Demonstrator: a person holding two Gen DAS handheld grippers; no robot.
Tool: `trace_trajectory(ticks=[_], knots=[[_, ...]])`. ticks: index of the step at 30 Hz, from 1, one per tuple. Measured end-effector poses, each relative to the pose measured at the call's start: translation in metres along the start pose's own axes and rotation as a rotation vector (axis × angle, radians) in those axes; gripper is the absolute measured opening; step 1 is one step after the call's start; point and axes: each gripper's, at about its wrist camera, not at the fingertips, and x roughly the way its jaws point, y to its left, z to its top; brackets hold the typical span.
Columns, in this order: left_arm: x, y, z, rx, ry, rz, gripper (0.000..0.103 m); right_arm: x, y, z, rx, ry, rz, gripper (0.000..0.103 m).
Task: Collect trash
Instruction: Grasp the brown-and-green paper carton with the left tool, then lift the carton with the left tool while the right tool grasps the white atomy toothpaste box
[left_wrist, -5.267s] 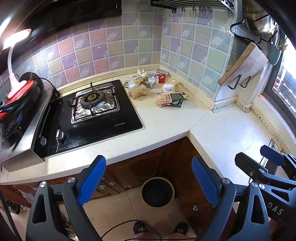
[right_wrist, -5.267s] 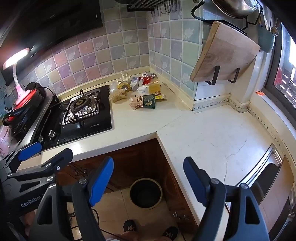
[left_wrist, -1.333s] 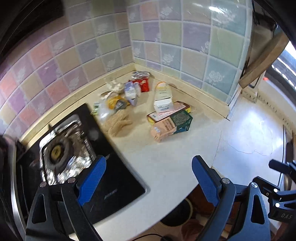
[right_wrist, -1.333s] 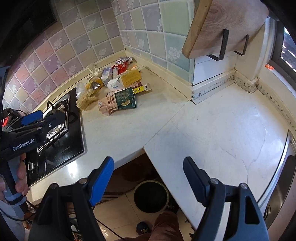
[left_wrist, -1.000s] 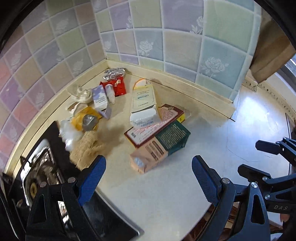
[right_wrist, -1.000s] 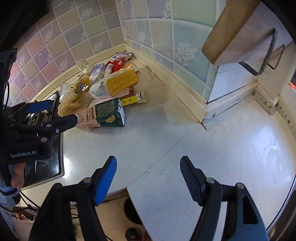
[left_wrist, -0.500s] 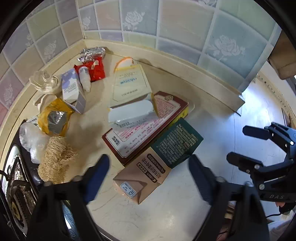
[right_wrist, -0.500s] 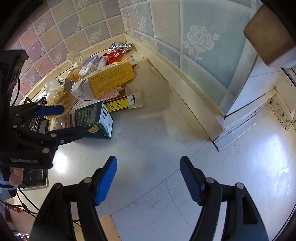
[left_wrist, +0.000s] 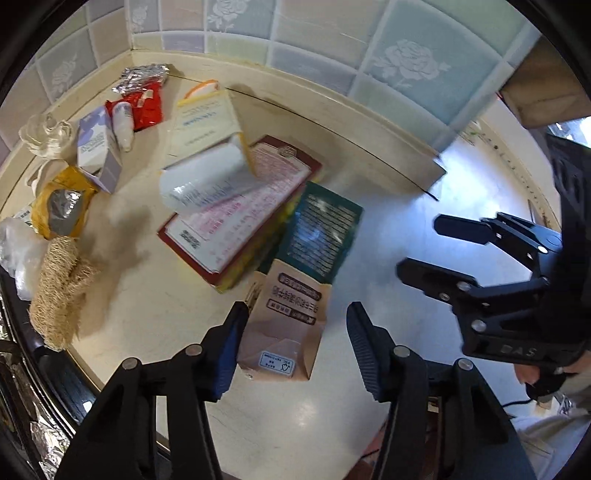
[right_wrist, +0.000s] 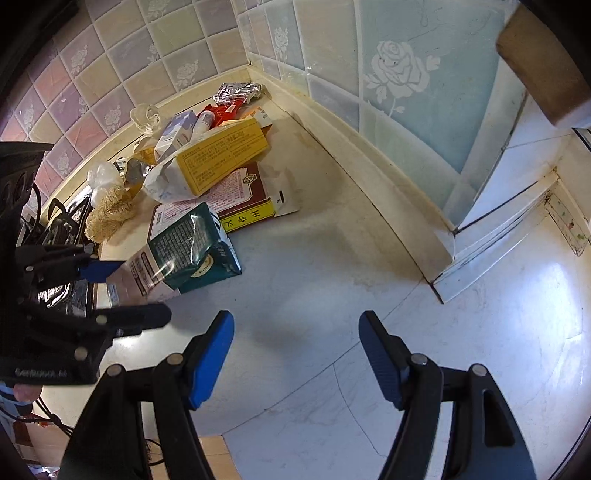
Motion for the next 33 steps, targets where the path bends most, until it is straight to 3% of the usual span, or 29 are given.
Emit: trace_trajectory(ticks=[8,12,13,14,17,27,33], knots=[[0.009,-0.023,0.011,0.050,0.017,0.088,0.054,0.005,-0.002,-0.004,0.005,0.009,-0.003,0.071],[0.020,-0.026,0.019,0.060,0.042,0.170,0.054,0.006,-0.002,-0.005,0.007,0.012,-0.002,0.070],[0.023,-0.027,0.020,0.062,0.045,0.185,0.051,0.005,-0.002,-0.005,0.008,0.011,-0.002,0.070],[0.024,-0.028,0.020,0.060,0.044,0.195,0.040,0.005,-0.003,-0.006,0.009,0.011,-0.002,0.070],[0.021,-0.028,0.020,0.042,0.029,0.192,0.037,0.005,-0.004,-0.005,0.015,0.009,-0.001,0.070],[-0.035,-0.007,-0.021,-0.132,-0.104,0.196,0.036,-0.006,0.016,0.013,-0.006,-0.037,0.034,0.070],[-0.080,0.025,-0.042,-0.286,-0.214,0.325,0.036,-0.015,0.040,0.044,-0.003,-0.075,0.063,0.070]])
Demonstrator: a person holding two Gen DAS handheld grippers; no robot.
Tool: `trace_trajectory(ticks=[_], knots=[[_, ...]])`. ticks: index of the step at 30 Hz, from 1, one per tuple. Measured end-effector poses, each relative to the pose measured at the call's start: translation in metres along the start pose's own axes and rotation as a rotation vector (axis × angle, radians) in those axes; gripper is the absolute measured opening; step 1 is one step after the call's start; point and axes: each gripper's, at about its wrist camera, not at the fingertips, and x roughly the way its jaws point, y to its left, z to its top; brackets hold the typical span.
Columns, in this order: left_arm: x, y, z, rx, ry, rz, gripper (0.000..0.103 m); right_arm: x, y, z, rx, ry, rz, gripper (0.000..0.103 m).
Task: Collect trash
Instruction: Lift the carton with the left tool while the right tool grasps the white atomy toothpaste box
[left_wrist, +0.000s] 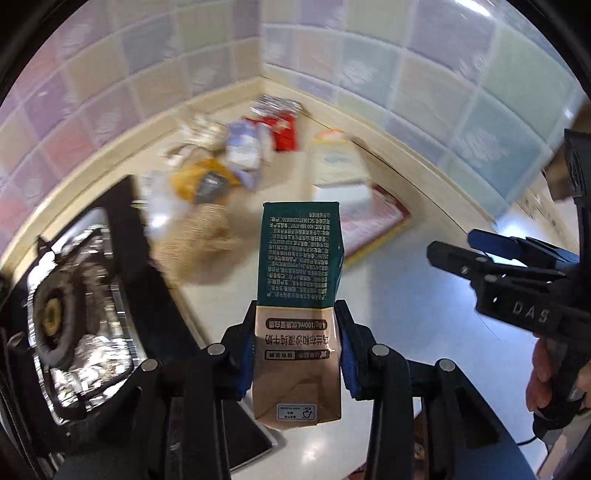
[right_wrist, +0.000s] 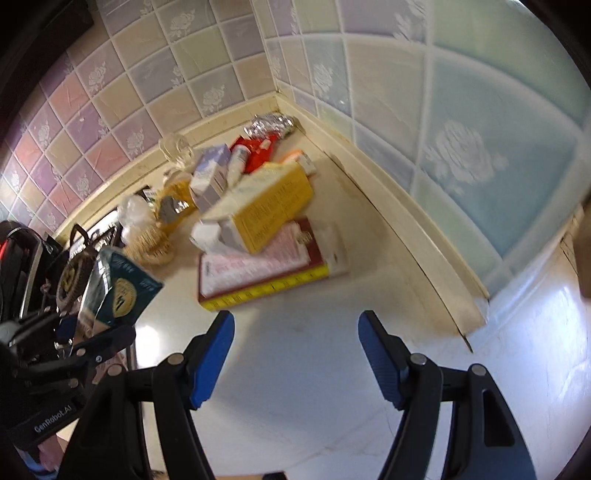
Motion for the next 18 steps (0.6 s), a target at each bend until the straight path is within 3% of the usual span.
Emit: trace_trajectory(ticks=[10,14,18], knots=[[-0.026,0.064,0.003,-0.190,-0.088,0.121,0.036,0.011,0.025,0.081,0.089,-0.066,0.011,0.070],[-0.031,0.081,-0.003,-0.238,-0.096,0.136,0.036,0.030,0.036,0.110,0.083,-0.036,-0.018,0.070],[-0.035,0.092,-0.008,-0.292,-0.106,0.147,0.036,0.062,0.046,0.125,0.066,0.072,-0.057,0.070]])
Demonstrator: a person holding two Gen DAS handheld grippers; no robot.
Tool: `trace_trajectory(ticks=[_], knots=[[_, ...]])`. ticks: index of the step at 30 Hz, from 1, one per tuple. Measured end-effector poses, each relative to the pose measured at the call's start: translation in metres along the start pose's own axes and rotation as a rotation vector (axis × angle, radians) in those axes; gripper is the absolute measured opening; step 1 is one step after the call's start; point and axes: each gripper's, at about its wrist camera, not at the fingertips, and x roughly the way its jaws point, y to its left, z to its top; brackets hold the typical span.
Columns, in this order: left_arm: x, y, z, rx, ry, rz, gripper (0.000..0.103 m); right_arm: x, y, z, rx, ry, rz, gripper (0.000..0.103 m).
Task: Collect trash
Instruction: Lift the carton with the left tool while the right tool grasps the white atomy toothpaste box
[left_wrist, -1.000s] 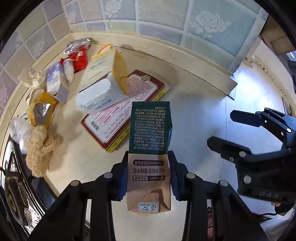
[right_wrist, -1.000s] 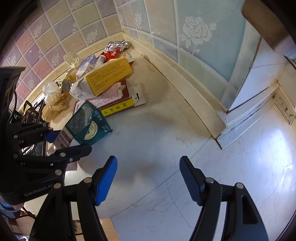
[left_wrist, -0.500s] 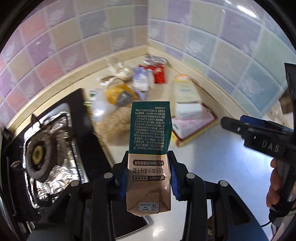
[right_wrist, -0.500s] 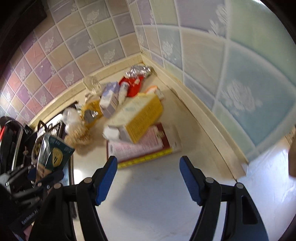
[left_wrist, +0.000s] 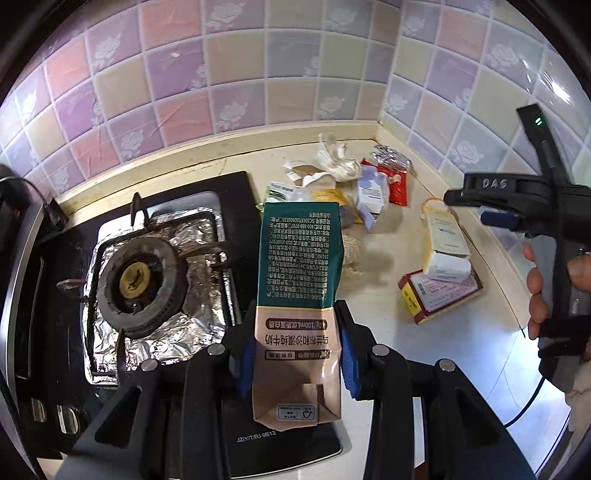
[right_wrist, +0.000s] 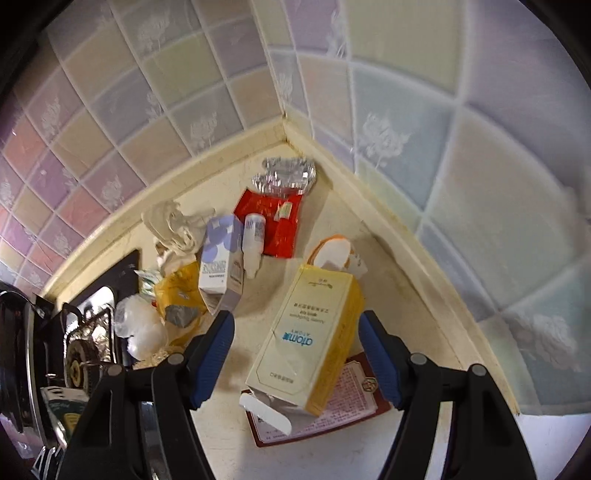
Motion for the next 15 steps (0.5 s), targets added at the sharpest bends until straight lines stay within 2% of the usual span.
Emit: trace_trajectory(ticks=[5,12,13,14,15], knots=[[0.000,0.020,0.004,-0.072,0.001,0.021,0.036,0.033,0.010,0.003,-0.043,0.076,-0.139,0.071],[0.000,0.031,0.003,-0.100,0.002,0.035,0.036,0.060,0.003,-0.003,0.009,0.170,-0.189,0.071],[0.000,0.032,0.002,-0.102,0.003,0.037,0.036,0.062,0.002,-0.004,0.013,0.183,-0.185,0.070],[-0.001,0.033,0.001,-0.103,0.004,0.038,0.036,0.063,0.001,-0.005,0.016,0.188,-0.179,0.059],[-0.001,0.035,0.001,-0.104,0.004,0.039,0.036,0.062,0.000,-0.007,0.017,0.187,-0.187,0.057]])
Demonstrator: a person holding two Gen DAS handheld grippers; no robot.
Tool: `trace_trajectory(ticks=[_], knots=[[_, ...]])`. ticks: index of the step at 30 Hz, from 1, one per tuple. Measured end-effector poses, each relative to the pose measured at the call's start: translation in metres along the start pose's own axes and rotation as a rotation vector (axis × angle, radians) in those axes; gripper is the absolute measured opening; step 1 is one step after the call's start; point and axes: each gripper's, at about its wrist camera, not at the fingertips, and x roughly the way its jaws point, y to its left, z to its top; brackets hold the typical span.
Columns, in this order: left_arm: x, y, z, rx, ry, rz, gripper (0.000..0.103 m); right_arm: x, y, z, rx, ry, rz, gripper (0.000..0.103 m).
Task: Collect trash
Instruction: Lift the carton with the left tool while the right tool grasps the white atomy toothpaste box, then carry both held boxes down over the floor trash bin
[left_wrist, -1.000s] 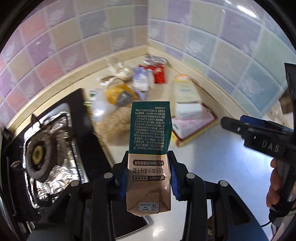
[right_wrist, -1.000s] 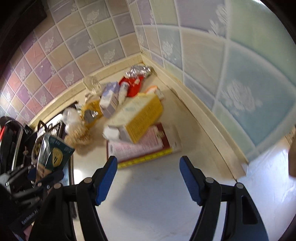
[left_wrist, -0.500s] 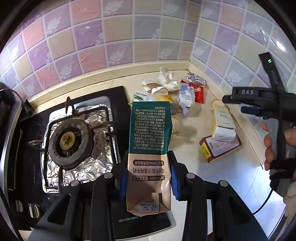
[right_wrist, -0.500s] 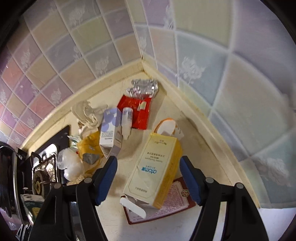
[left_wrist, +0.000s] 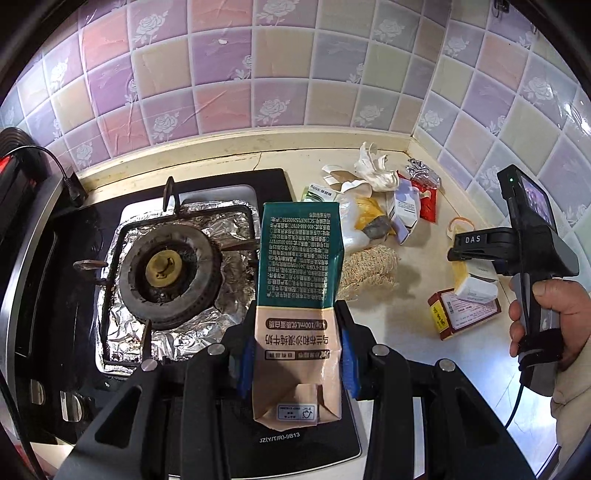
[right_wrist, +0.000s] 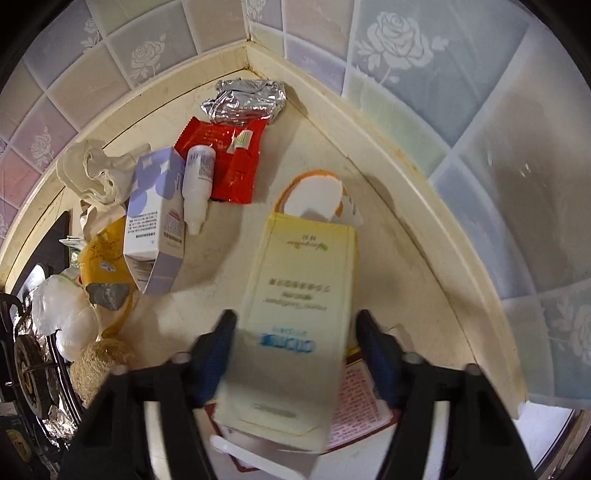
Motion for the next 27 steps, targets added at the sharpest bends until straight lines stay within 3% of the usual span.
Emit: trace_trajectory(ticks=[5,13,20,27], knots=[[-0.005,0.006,-0.006,-0.007,0.002,0.002,0.036,-0.017,-0.006,-0.009,-0.009,-0.051,-0.002,0.053],[-0.034,0.014,-0.019,0.006,-0.010,-0.024,0.036,-0.078,-0.015,-0.045,-0.011,-0.112,0.101,0.053],[-0.072,0.020,-0.043,0.056,-0.030,-0.071,0.036,-0.127,-0.019,-0.115,-0.031,-0.157,0.134,0.053],[-0.097,0.024,-0.091,0.143,-0.008,-0.112,0.036,-0.149,-0.013,-0.202,-0.026,-0.170,0.148,0.053]])
